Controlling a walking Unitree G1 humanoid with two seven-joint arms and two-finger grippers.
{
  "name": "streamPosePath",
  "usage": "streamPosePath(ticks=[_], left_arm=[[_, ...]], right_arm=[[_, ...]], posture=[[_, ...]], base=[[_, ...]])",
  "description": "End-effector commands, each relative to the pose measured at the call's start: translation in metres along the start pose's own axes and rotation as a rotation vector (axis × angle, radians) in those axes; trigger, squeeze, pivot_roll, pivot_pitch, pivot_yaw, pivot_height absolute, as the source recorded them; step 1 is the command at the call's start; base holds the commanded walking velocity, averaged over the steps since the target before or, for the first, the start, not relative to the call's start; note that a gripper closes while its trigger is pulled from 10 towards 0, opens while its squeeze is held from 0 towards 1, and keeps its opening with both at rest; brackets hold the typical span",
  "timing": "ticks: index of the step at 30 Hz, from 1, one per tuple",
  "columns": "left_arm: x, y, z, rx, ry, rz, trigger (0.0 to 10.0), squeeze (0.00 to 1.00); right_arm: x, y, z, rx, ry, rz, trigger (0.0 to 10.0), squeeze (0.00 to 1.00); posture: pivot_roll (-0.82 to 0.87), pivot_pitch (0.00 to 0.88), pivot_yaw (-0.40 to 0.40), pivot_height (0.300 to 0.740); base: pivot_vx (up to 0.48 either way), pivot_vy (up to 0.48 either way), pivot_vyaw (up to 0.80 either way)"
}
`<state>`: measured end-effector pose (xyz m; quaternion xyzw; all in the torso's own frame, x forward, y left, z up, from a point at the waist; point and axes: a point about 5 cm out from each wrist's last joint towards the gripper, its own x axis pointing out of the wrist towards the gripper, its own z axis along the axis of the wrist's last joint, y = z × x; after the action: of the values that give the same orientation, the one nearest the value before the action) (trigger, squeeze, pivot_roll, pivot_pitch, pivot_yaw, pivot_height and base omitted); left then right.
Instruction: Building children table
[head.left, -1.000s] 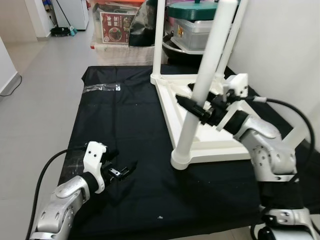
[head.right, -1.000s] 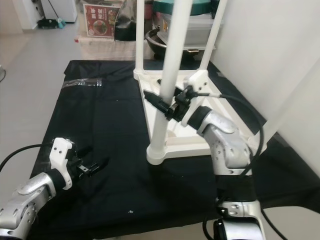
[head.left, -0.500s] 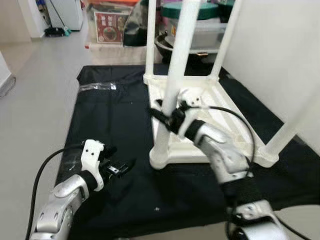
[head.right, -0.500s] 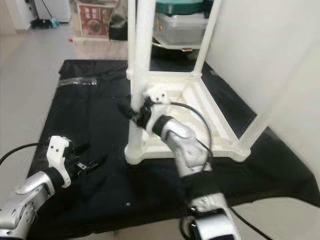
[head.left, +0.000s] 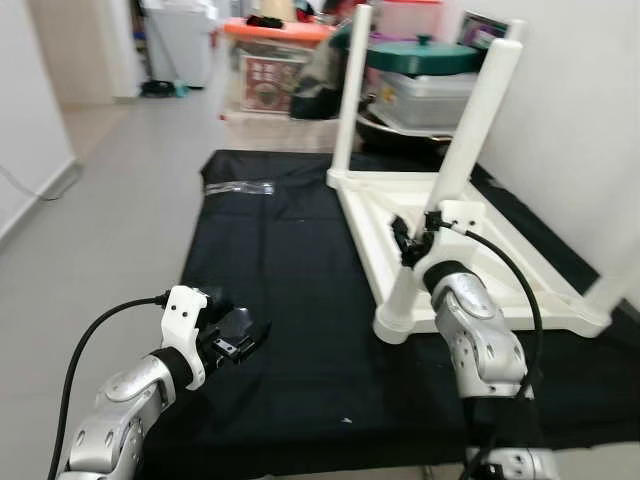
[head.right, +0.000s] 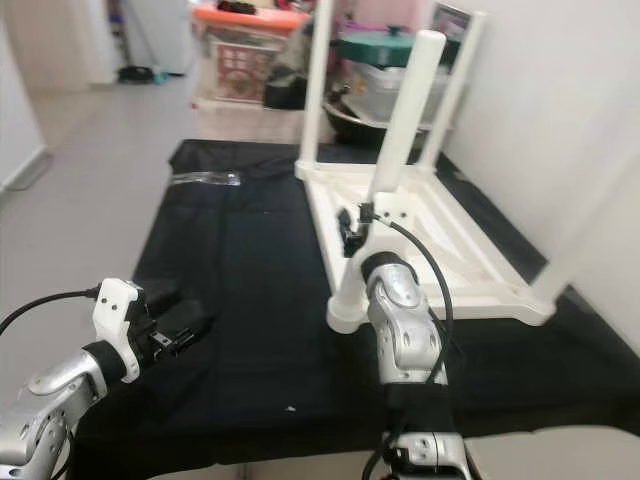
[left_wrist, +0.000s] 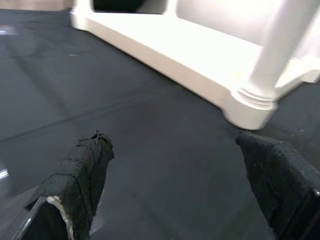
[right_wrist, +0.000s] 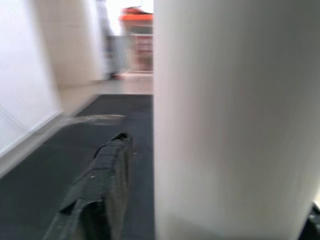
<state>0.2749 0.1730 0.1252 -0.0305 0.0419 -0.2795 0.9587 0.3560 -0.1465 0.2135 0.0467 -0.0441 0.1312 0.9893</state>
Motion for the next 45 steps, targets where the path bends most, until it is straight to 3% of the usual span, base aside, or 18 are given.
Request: streamPosePath(ticks=[1,2,10,11,12,13,20,21,25,26,28,32,33,38,39,43,44,45], left_arm=[[0.000,-0.001,-0.004,-0.017,0.014,-0.007,10.0,0.00],[0.000,-0.001,-0.004,-0.018,0.013,-0.007,10.0,0.00],[0.000,-0.005,-0.007,-0.026,0.010,-0.001,10.0,0.00],[0.000,-0.005,-0.008,-0.026,0.011,-0.002,10.0,0.00],[0.000,-0.005,-0.008,-0.026,0.011,-0.002,10.0,0.00],[0.000,-0.005,-0.007,-0.025,0.013,-0.004,10.0,0.00],[-0.002,-0.001,-0.005,-0.018,0.015,-0.004,10.0,0.00],[-0.002,-0.001,-0.005,-0.016,0.018,-0.005,10.0,0.00],[-0.002,-0.002,-0.006,-0.016,0.020,-0.006,10.0,0.00],[0.000,-0.003,-0.006,-0.018,0.018,-0.008,10.0,0.00],[0.002,-0.007,-0.007,-0.023,0.015,-0.014,10.0,0.00],[0.003,-0.009,-0.008,-0.028,0.014,-0.022,10.0,0.00],[0.003,-0.008,-0.008,-0.027,0.017,-0.024,10.0,0.00],[0.004,-0.004,-0.006,-0.020,0.014,-0.023,10.0,0.00],[0.004,-0.004,-0.005,-0.019,0.012,-0.022,10.0,0.00],[0.005,-0.004,-0.005,-0.018,0.010,-0.022,10.0,0.00],[0.005,-0.004,-0.005,-0.017,0.009,-0.022,10.0,0.00],[0.005,-0.004,-0.005,-0.017,0.007,-0.020,10.0,0.00]], right_arm=[[0.006,0.003,0.007,0.028,-0.015,0.078,10.0,1.00],[0.006,0.005,0.010,0.058,-0.010,0.234,10.0,0.00],[-0.017,0.029,-0.014,0.106,0.082,0.803,10.0,0.00],[-0.019,0.042,-0.026,0.133,0.106,0.859,3.3,0.00],[-0.019,0.042,-0.026,0.133,0.106,0.859,3.3,0.00],[-0.022,0.059,-0.040,0.181,0.134,0.929,0.0,0.00],[-0.042,0.065,-0.047,0.242,0.116,1.016,0.0,0.00],[-0.026,0.053,-0.057,0.178,0.168,0.740,0.0,0.00],[-0.016,0.044,-0.064,0.126,0.203,0.541,0.0,0.00],[-0.016,0.004,-0.083,0.060,0.310,0.030,0.0,0.00],[-0.041,-0.033,-0.098,-0.022,0.413,-0.481,0.0,0.00],[-0.052,-0.023,-0.094,-0.011,0.410,-0.537,0.0,0.00],[-0.050,-0.010,-0.090,0.021,0.405,-0.460,10.0,0.00],[-0.033,0.017,-0.056,0.109,0.221,-0.147,10.0,0.00],[-0.025,0.019,-0.043,0.139,0.169,-0.025,10.0,1.00],[-0.014,0.021,-0.023,0.172,0.116,0.129,10.0,1.00],[-0.010,0.024,-0.007,0.138,0.089,0.241,10.0,0.00],[-0.012,0.029,0.008,0.127,0.055,0.368,10.0,0.00]], posture=[[0.05,0.000,-0.091,0.740],[0.05,0.000,-0.101,0.740],[0.06,0.000,-0.111,0.740],[0.07,0.000,-0.112,0.740],[0.07,0.000,-0.112,0.740],[0.07,0.000,-0.114,0.740],[0.06,0.000,-0.100,0.740],[0.06,0.000,-0.101,0.740],[0.06,0.000,-0.101,0.740],[0.04,0.000,-0.096,0.740],[0.05,0.000,-0.094,0.740],[0.03,0.000,-0.082,0.740],[0.04,0.000,-0.084,0.740],[0.03,0.000,-0.081,0.740],[0.04,0.000,-0.083,0.740],[0.04,0.000,-0.088,0.740],[0.04,0.000,-0.094,0.740],[0.04,0.000,-0.094,0.740]], base=[[0.000,0.000,0.00],[0.000,0.000,0.00],[0.000,0.000,0.00],[0.000,0.000,0.00],[0.000,0.000,0.00],[0.000,0.000,0.00],[0.000,0.000,0.00],[0.000,0.000,0.00],[0.000,0.000,0.00],[0.000,0.000,0.00],[0.000,0.000,0.00],[0.000,0.000,0.00],[0.000,0.000,0.00],[0.000,0.000,0.00],[0.000,0.000,0.00],[0.000,0.000,0.00],[0.000,0.000,0.00],[0.000,0.000,0.00]])
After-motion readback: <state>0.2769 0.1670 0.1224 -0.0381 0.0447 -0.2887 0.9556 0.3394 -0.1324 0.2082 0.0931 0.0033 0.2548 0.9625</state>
